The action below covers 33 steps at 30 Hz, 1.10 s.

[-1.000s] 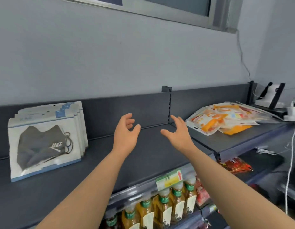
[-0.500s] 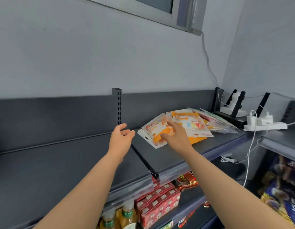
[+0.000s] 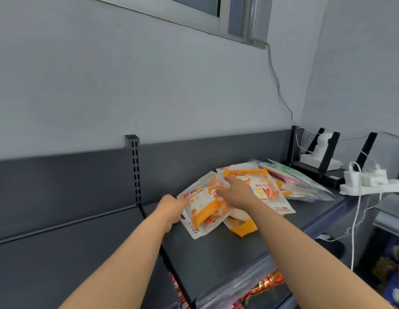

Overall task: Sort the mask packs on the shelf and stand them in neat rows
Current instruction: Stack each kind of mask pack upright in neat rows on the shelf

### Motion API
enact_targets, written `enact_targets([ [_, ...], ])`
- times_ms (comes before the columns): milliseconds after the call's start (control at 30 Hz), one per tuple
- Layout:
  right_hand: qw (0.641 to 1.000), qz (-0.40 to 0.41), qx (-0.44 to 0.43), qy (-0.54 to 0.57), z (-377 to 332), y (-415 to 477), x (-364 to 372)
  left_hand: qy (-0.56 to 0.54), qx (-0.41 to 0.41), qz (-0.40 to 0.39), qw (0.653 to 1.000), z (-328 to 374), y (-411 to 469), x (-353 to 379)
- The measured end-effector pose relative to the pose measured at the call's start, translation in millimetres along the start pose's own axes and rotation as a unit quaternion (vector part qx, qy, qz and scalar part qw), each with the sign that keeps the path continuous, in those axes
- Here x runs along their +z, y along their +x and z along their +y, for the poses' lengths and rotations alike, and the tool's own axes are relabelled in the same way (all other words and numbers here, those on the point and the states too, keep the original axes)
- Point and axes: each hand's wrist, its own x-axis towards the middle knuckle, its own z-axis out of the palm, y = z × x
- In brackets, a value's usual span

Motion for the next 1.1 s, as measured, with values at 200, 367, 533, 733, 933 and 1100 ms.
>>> enact_targets([
  [200,0.998,0.020,-0.021,-0.062,2,22,5,-0.080,-0.026,0.017,0.996,2,19,7],
  [367,0.998,0.001,-0.038,-0.052,5,26,10,-0.030,-0.022,0.095,0.995,-2,23,11],
  [533,0.994,0.008,-0.098,0.054,22,36,-9,-0.066,-0.010,0.110,0.992,-2,16,6],
  [733,0.989,-0.020,-0.121,-0.087,60,55,-52,-0.076,0.046,0.153,0.984,-2,-5,14],
  [933,0.973,-0.159,-0.103,-0.130,82,54,-59,-0.101,0.077,0.193,0.973,-7,-23,32],
  [1100,0.962,-0.105,-0.148,-0.206,90,47,-53,-0.091,0.098,0.235,0.963,-14,-35,42],
])
